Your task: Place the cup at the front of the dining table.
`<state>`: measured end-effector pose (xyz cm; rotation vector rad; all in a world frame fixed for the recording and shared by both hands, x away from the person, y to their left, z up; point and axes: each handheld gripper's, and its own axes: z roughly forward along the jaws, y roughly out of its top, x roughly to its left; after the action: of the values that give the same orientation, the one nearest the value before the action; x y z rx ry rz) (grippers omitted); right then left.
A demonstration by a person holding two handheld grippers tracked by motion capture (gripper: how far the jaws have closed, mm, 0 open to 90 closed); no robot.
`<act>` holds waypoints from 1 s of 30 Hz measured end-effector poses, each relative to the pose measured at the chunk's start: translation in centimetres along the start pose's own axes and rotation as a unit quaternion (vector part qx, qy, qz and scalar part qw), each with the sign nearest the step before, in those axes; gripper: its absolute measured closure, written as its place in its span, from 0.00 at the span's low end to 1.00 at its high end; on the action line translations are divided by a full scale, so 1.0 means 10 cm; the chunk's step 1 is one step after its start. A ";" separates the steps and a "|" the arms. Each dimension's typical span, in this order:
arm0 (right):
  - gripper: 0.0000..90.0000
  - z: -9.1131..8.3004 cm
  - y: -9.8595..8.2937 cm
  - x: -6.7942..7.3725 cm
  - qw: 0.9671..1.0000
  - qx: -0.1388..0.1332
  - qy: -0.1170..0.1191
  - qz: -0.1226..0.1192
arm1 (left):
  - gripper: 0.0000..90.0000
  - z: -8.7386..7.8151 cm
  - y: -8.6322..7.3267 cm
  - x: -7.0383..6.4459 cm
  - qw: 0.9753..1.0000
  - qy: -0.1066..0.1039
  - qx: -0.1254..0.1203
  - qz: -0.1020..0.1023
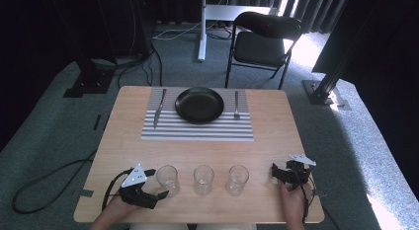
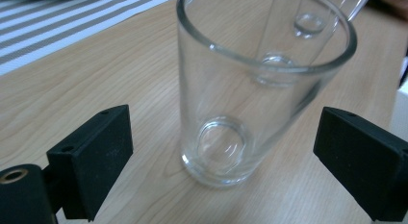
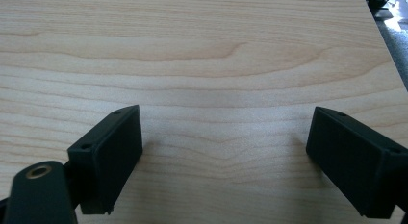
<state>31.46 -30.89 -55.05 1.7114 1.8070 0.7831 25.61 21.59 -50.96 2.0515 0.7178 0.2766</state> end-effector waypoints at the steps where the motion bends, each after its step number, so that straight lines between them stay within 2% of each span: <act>1: 0.13 0.00 0.00 0.00 1.000 0.000 0.000 0.000 | 0.08 0.01 0.01 0.00 1.000 -0.002 0.000 0.001; 11: 0.13 0.00 0.00 0.00 1.000 0.000 0.000 0.000 | 0.08 0.08 0.03 -0.04 1.000 -0.004 -0.006 0.009; 14: 0.13 0.00 0.00 0.00 1.000 0.000 0.000 0.000 | 0.08 0.12 0.06 -0.06 1.000 -0.003 -0.018 0.013; 16: 0.13 0.00 0.00 0.00 1.000 0.000 0.000 0.000 | 0.16 0.13 0.07 -0.06 1.000 -0.003 -0.030 0.007; 19: 0.13 0.00 0.00 0.00 1.000 0.000 0.000 0.000 | 0.16 0.13 0.08 -0.06 0.999 0.006 -0.036 0.012; 23: 0.13 0.00 0.00 0.00 1.000 0.000 0.000 0.000 | 0.17 0.13 0.09 -0.08 0.999 0.007 -0.049 0.013; 24: 0.13 0.00 0.00 0.00 1.000 0.000 0.000 0.000 | 0.17 0.13 0.10 -0.09 0.998 0.008 -0.061 0.019; 26: 0.13 0.00 0.00 0.00 1.000 0.000 0.000 0.000 | 0.17 0.13 0.10 -0.10 0.997 0.012 -0.070 0.023; 29: 0.13 0.00 0.00 0.00 1.000 0.000 0.000 0.000 | 0.17 0.15 0.09 -0.10 0.997 0.019 -0.072 0.023; 30: 0.13 0.00 0.00 0.00 1.000 0.000 0.000 0.000 | 0.21 0.14 0.08 -0.11 0.997 0.024 -0.076 0.023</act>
<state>31.46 -30.90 -55.05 1.7110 1.8073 0.7830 25.73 19.63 -50.99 1.9250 0.6583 0.3951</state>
